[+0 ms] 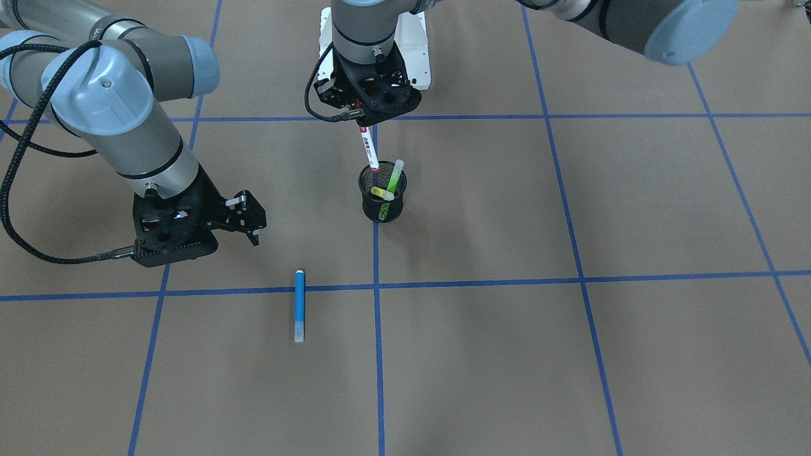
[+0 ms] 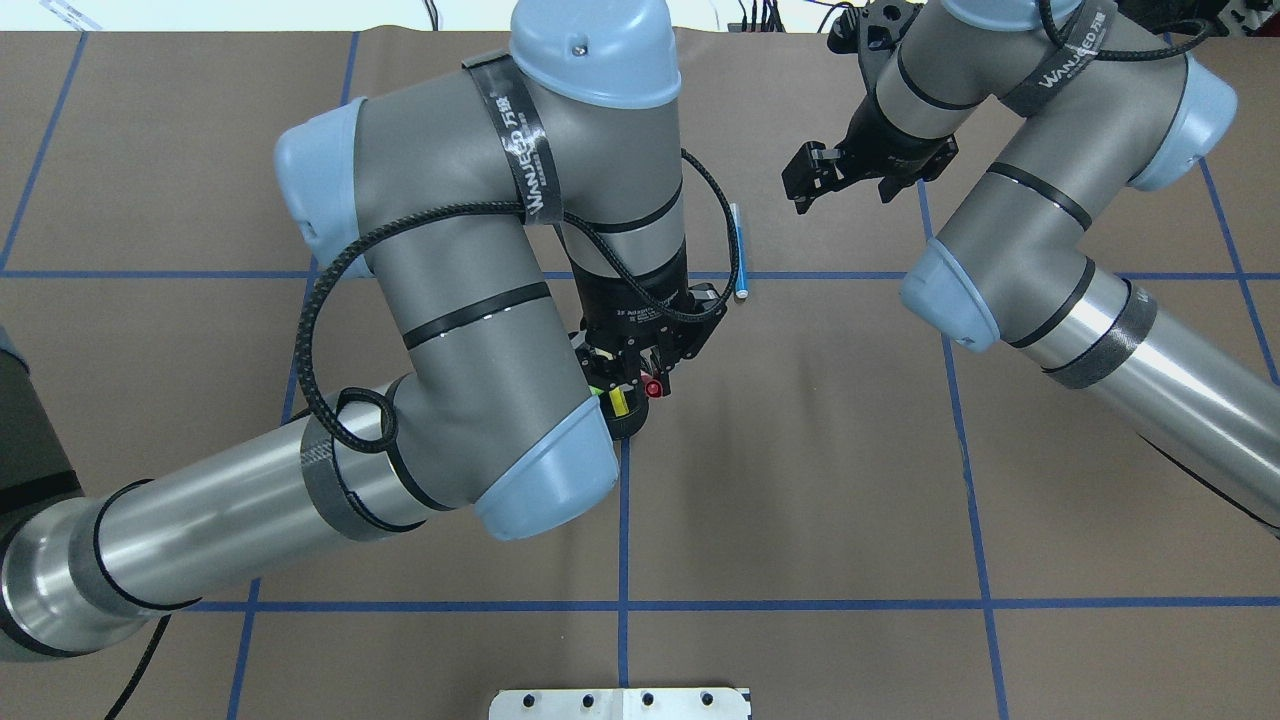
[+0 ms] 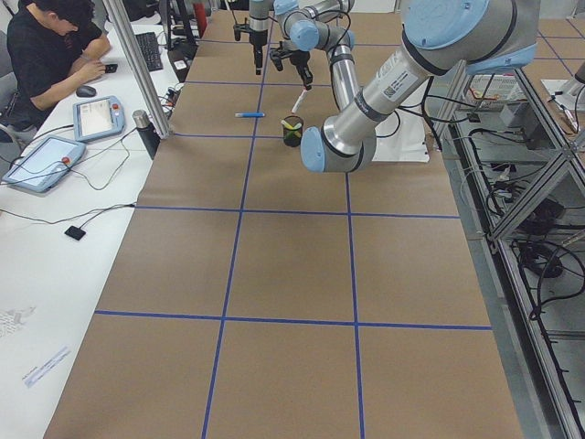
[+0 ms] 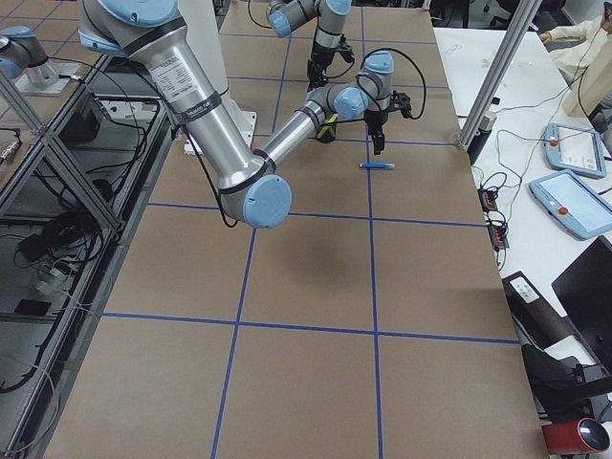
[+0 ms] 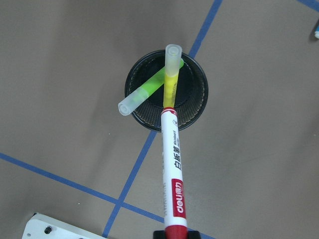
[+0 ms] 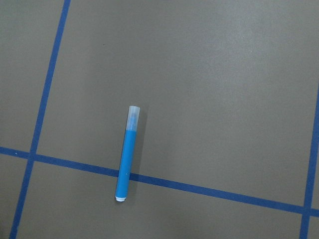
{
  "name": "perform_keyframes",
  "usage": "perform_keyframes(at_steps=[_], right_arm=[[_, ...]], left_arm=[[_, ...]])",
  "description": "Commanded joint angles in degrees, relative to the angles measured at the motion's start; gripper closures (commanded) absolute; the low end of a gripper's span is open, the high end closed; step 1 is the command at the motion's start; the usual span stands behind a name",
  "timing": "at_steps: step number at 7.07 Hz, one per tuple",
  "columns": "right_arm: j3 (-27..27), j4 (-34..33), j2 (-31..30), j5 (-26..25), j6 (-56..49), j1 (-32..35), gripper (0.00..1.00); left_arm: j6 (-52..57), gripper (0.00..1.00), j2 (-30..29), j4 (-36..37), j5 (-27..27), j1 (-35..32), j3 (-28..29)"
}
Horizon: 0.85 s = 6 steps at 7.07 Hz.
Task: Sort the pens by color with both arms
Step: 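Close the left gripper and lift the red-capped marker out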
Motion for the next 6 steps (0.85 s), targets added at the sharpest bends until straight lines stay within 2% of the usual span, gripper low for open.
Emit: perform_keyframes(at_steps=[1, 2, 4, 6], right_arm=[[0.0, 0.0, 0.1, 0.2, 0.1, 0.0, 0.01], [0.1, 0.1, 0.1, 0.2, 0.1, 0.0, 0.01], [0.1, 0.2, 0.1, 0.3, 0.1, 0.0, 0.01], [0.1, 0.2, 0.0, 0.4, 0.1, 0.0, 0.01]], left_arm=[[9.9, 0.82, 0.2, -2.8, 0.9, -3.7, 0.4], [10.5, 0.84, 0.5, -9.0, 1.1, -4.8, 3.2], [10.6, 0.84, 0.5, -25.8, 2.3, -5.9, 14.4], [15.5, 0.84, 0.4, -30.0, 3.7, -7.5, 18.1]])
